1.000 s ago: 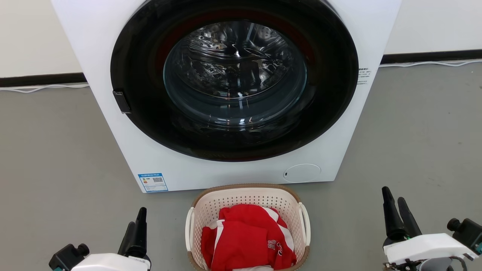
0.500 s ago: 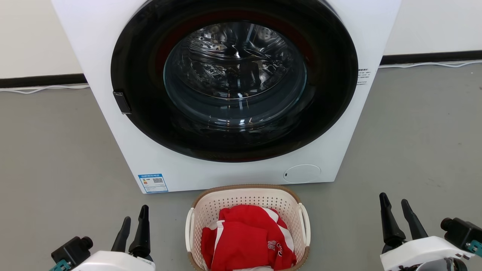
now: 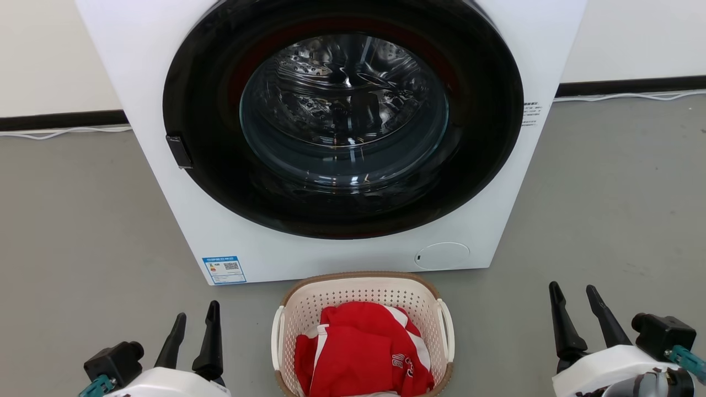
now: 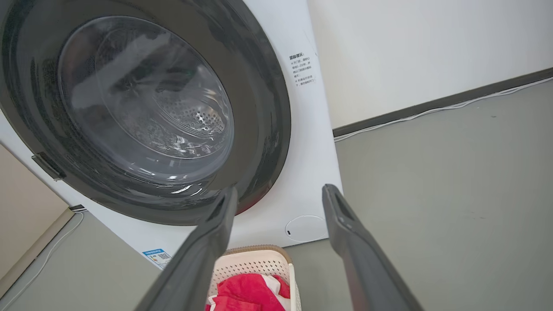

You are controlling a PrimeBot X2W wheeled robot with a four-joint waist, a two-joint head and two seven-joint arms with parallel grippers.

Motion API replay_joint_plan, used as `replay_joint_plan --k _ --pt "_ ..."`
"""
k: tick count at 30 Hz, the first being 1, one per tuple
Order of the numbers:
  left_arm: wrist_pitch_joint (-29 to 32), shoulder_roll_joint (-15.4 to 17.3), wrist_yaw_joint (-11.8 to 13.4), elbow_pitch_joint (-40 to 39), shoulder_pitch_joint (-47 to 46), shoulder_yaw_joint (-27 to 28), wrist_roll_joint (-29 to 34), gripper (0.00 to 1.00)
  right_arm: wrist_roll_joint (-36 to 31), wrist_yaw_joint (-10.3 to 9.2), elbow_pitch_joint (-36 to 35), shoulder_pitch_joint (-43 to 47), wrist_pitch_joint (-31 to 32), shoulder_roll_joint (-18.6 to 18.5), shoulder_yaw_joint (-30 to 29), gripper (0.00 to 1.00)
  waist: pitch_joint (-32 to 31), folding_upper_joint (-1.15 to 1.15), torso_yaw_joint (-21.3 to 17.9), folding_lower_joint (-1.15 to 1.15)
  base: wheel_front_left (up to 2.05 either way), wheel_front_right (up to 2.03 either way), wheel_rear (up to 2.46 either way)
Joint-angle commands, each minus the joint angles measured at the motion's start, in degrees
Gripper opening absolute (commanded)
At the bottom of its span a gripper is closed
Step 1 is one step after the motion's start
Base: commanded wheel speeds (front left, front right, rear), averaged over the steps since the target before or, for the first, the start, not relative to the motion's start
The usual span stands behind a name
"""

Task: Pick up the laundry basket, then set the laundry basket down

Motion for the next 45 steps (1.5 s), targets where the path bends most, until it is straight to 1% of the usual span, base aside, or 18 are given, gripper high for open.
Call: replay_joint_plan --k 1,8,16,31,45 --pt "-0.88 0.64 -0.48 -1.43 -1.64 1.44 2.02 1.0 -2.12 0.62 -0.89 -2.36 -1.02 -1.01 1.07 1.0 -0.07 0.0 -0.01 0.0 0.0 0.0 0.0" --pt "-2.07 0.69 -0.52 -1.61 -1.47 1.72 7.28 1.0 -7.02 0.67 -0.08 -2.31 -2.2 -1.22 1.36 1.0 -0.3 0.0 -0.03 0.0 0.0 0.0 0.0" --pt "-3.27 0.74 -0.57 -1.52 -1.44 1.62 11.78 1.0 -11.92 0.73 0.33 -2.31 -3.39 -1.39 1.66 1.0 -0.21 0.0 -0.02 0.0 0.0 0.0 0.0" --pt "-5.82 0.85 -0.66 -1.18 -1.47 1.75 21.38 1.0 -22.24 0.85 0.92 -1.33 -5.91 -0.69 1.88 1.0 0.46 0.0 -0.04 0.0 0.0 0.0 0.0" --pt "-5.82 0.85 -0.66 -0.56 -1.48 1.85 20.78 1.0 -22.02 0.85 1.03 -1.14 -5.91 -0.16 1.27 1.0 0.69 0.0 -0.26 0.0 0.0 0.0 0.0"
